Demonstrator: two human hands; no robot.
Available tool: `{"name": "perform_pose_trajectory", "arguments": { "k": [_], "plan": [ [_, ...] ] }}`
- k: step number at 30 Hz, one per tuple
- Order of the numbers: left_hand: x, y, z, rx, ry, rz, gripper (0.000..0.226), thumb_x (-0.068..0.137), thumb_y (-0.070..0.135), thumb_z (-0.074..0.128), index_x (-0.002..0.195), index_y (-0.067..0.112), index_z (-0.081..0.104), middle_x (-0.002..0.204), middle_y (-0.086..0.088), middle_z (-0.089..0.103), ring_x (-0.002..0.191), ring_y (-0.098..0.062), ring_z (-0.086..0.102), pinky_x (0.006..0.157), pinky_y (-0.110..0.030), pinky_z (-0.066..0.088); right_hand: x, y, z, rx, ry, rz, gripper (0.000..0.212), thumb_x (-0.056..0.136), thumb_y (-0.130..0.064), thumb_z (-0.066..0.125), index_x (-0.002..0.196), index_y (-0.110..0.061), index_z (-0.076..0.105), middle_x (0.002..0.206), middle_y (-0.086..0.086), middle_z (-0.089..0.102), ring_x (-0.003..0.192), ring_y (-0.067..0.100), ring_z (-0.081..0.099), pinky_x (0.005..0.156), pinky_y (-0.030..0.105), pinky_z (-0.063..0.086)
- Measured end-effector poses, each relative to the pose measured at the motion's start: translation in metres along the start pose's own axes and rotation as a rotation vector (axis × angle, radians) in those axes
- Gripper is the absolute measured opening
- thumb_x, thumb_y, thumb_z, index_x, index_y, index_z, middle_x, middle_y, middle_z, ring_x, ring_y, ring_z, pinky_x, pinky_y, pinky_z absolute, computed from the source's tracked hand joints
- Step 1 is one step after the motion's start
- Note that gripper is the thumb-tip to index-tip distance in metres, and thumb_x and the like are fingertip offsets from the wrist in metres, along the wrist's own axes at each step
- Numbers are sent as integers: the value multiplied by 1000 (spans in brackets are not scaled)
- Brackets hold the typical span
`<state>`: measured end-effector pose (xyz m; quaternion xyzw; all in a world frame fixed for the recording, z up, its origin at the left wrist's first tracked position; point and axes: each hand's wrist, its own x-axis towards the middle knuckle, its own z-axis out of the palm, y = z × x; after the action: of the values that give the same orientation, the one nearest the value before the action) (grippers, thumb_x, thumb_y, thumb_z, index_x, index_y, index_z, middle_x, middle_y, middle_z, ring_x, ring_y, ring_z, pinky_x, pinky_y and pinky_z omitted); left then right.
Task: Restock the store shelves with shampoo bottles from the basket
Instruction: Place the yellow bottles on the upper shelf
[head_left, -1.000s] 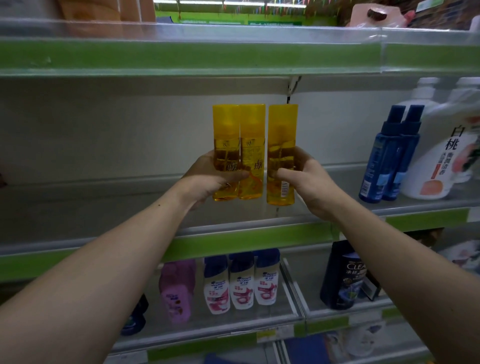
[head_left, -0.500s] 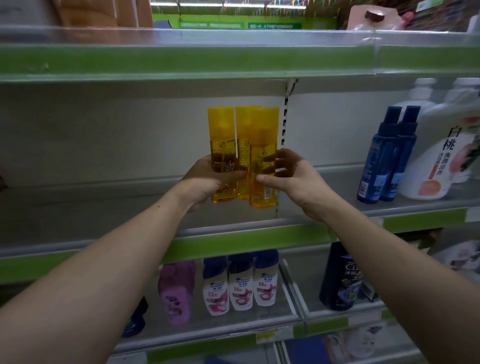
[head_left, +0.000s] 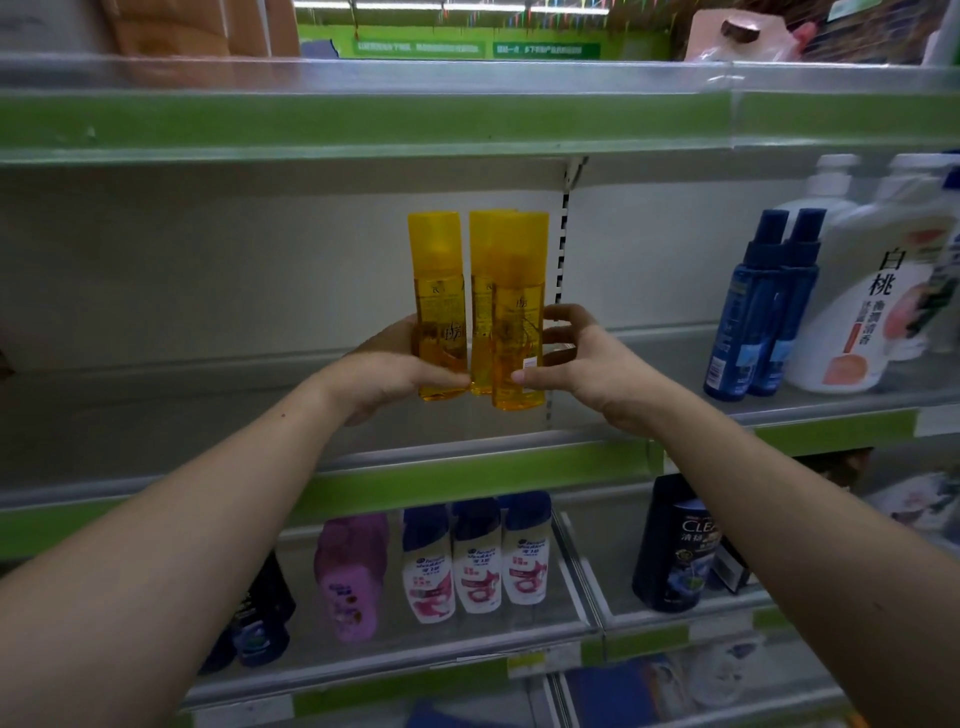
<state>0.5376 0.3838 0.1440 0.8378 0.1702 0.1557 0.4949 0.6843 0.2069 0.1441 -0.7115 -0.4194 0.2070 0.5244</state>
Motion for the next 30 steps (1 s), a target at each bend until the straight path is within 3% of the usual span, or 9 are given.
{"name": "perform_pose_trajectory", "arguments": {
  "k": [2, 5, 8, 11, 14, 17, 22, 26, 30],
  "plan": [
    [-5, -2, -4, 117, 27, -33, 52, 82, 17, 79, 128, 29, 57, 115, 10, 69, 106, -7, 63, 96, -31, 46, 3, 1, -2, 40, -66, 11, 84, 81, -5, 78, 150, -21, 32, 135, 3, 58, 114, 19, 63, 97, 39, 54],
    [-8, -4, -3, 132, 111, -21, 43, 83, 12, 78, 119, 28, 64, 110, 8, 72, 102, -9, 66, 96, -33, 49, 4, -1, 4, 24, -121, 4, 74, 84, -5, 76, 148, -19, 40, 130, 1, 65, 110, 13, 66, 88, 26, 53],
    [-7, -6, 0, 122, 137, -10, 40, 84, 10, 77, 116, 29, 64, 107, 10, 72, 101, -7, 66, 94, -33, 48, 6, -1, 7, 4, -109, -3, 62, 86, -8, 75, 141, -19, 49, 129, -1, 65, 114, 16, 64, 93, 30, 52],
    [-6, -8, 1, 110, 146, -12, 40, 84, 10, 77, 117, 28, 65, 108, 10, 72, 102, -8, 66, 99, -35, 49, 7, -1, 7, 12, -125, 9, 64, 86, -8, 75, 142, -18, 48, 130, 0, 65, 116, 16, 63, 87, 25, 51],
    [-8, -7, 0, 105, 145, -23, 52, 82, 12, 79, 129, 23, 61, 115, 6, 71, 107, -11, 65, 102, -39, 50, 4, -2, 6, -7, -113, 8, 70, 84, -11, 78, 144, -18, 43, 131, -1, 62, 114, 16, 63, 87, 26, 53],
    [-14, -5, 1, 117, 244, -1, 72, 77, 19, 85, 138, 21, 46, 118, 3, 61, 110, -13, 59, 91, -30, 50, -1, -2, 5, -90, 9, 3, 63, 82, -21, 80, 134, -20, 44, 121, 0, 60, 108, 19, 62, 92, 37, 55],
    [-49, 14, 16, 212, 645, 233, 25, 94, 37, 64, 109, 21, 51, 96, 3, 56, 86, -9, 55, 66, -22, 46, -15, -8, 6, -133, -1, -13, 42, 87, -21, 76, 120, -19, 49, 106, 5, 63, 92, 19, 67, 83, 34, 60],
    [-59, 36, 46, 249, 408, 207, 34, 93, 50, 59, 111, 21, 59, 98, 12, 62, 90, 1, 58, 67, -9, 44, -27, -11, 9, -100, 25, -32, 49, 84, -28, 79, 119, -12, 48, 105, 3, 63, 86, 16, 69, 63, 21, 57],
    [-53, 41, 71, 135, 367, 110, 47, 85, 51, 70, 119, 25, 51, 107, 12, 61, 93, 1, 60, 70, -12, 46, -35, -7, 9, -15, -23, -40, 41, 83, -10, 78, 111, -12, 48, 114, 11, 62, 90, 24, 71, 75, 31, 61]
  ]
}}
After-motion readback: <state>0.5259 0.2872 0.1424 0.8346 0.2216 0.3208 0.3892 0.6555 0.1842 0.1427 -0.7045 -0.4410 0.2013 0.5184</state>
